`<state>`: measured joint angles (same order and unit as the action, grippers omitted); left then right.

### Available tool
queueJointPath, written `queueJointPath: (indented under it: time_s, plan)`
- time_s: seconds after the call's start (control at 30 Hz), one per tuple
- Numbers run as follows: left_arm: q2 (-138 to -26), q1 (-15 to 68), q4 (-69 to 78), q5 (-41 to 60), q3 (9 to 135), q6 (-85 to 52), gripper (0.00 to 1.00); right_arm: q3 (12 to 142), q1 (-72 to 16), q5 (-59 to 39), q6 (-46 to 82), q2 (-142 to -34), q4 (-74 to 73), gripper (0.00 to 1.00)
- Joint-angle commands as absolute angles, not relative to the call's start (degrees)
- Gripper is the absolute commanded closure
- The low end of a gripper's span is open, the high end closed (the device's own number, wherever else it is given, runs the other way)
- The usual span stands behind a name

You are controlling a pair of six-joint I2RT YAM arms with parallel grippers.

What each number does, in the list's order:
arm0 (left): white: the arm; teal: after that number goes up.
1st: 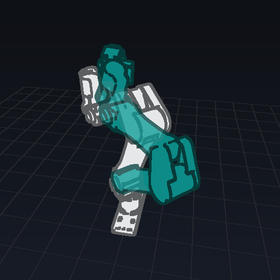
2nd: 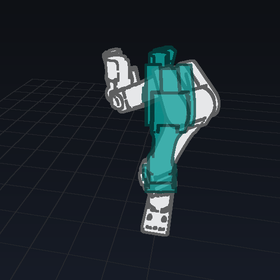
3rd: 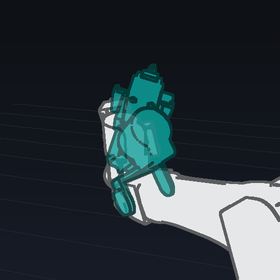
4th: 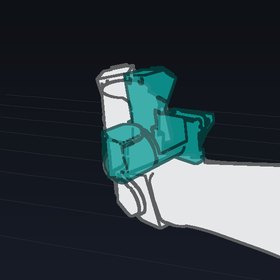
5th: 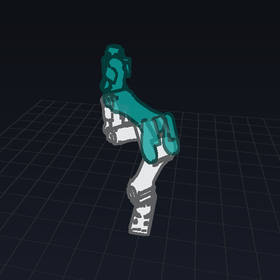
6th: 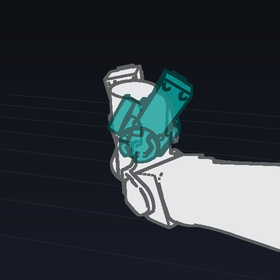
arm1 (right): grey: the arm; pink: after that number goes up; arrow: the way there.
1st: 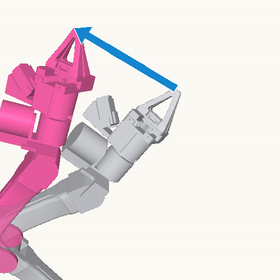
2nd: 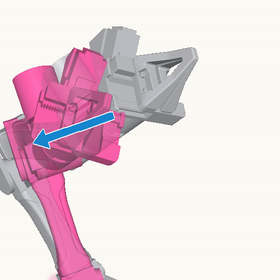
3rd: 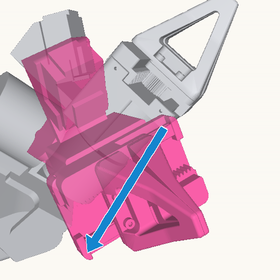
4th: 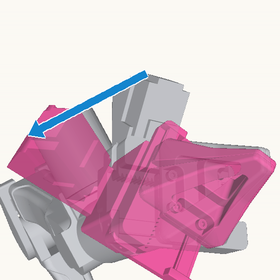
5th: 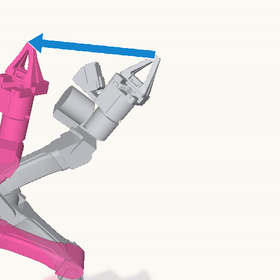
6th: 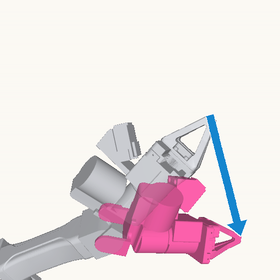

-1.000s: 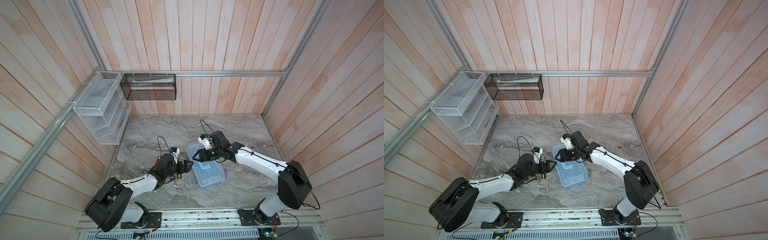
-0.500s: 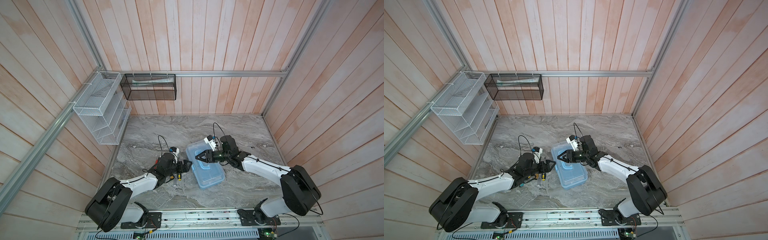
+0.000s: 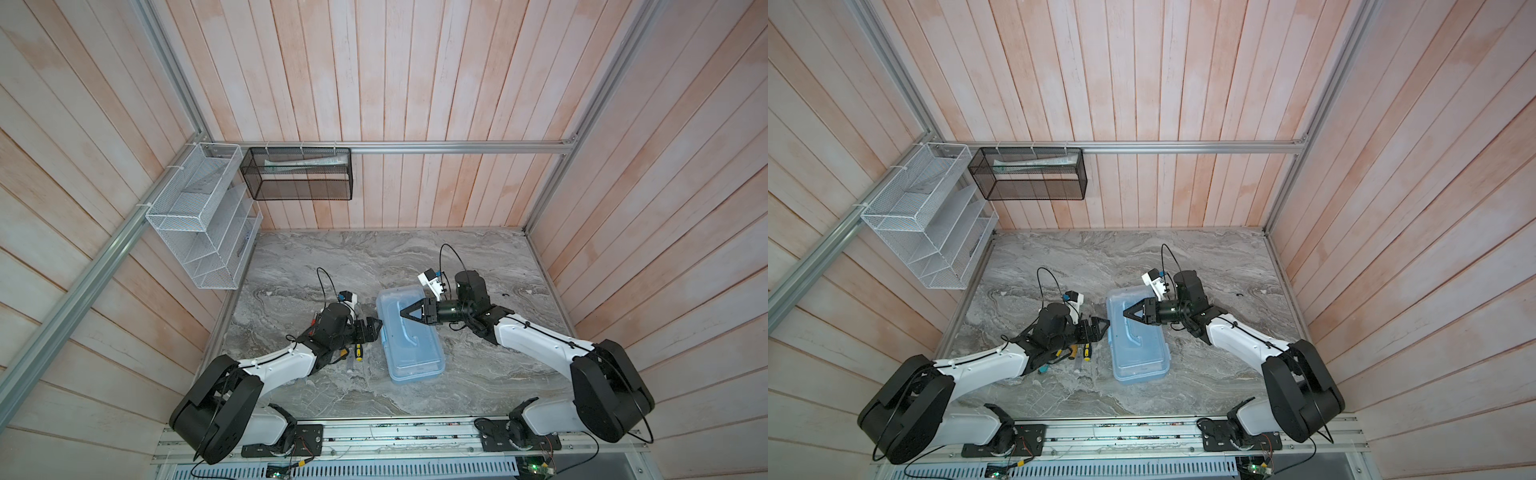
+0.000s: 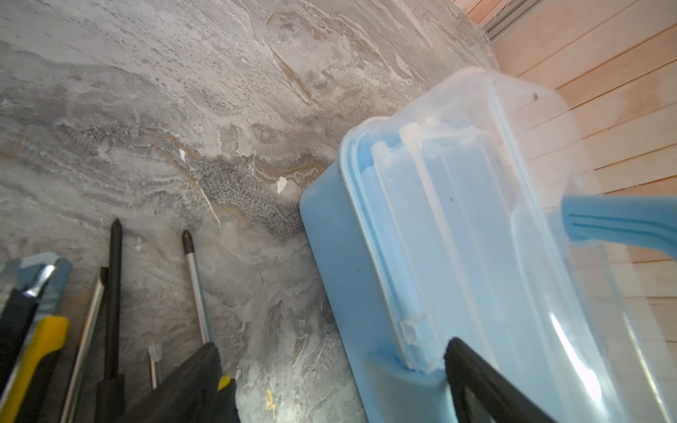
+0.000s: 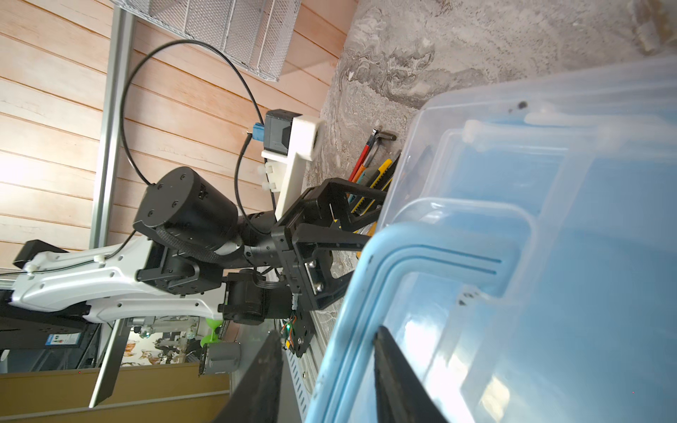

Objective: Pack the tool kit

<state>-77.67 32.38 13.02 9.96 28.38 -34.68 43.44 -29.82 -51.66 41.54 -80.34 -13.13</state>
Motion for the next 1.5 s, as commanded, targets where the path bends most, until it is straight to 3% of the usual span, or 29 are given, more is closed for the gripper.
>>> queueJointPath:
  time_s: [0.0, 0.1, 0.23, 0.4, 0.57, 1.13, 1.33, 1.47]
  plan:
    - [-76.6, 32.6, 12.1, 9.3, 30.0, -33.5, 0.03, 43.9, -28.1, -52.6, 38.9, -76.6, -11.7, 0.63]
    - [-76.0, 32.6, 11.8, 9.2, 30.0, -33.5, 0.03, 46.9, -27.8, -43.6, 33.3, -73.3, -0.9, 0.63]
    - [-75.7, 32.6, 10.9, 10.0, 30.4, -33.2, 0.03, 56.0, -33.8, -22.0, 25.4, -71.4, 18.3, 0.52]
    - [-74.7, 32.6, 9.3, 10.0, 30.2, -33.4, 0.03, 67.1, -45.3, 6.3, 29.3, -74.6, 35.6, 0.47]
    - [-73.4, 32.6, 7.8, 9.2, 29.7, -34.3, 0.03, 74.5, -53.2, 20.2, 35.1, -80.9, 45.7, 0.45]
    - [-68.9, 32.6, 11.0, 10.7, 23.8, -35.2, 0.02, 93.3, -61.3, 27.8, 44.0, -103.0, 62.3, 0.45]
    - [-65.0, 32.6, 10.7, 9.6, 21.4, -35.1, 0.02, 94.2, -61.4, 29.6, 45.5, -105.5, 64.2, 0.49]
    - [-61.8, 32.6, 10.0, 8.4, 19.9, -35.2, 0.01, 94.4, -61.3, 29.2, 45.8, -106.0, 63.8, 0.59]
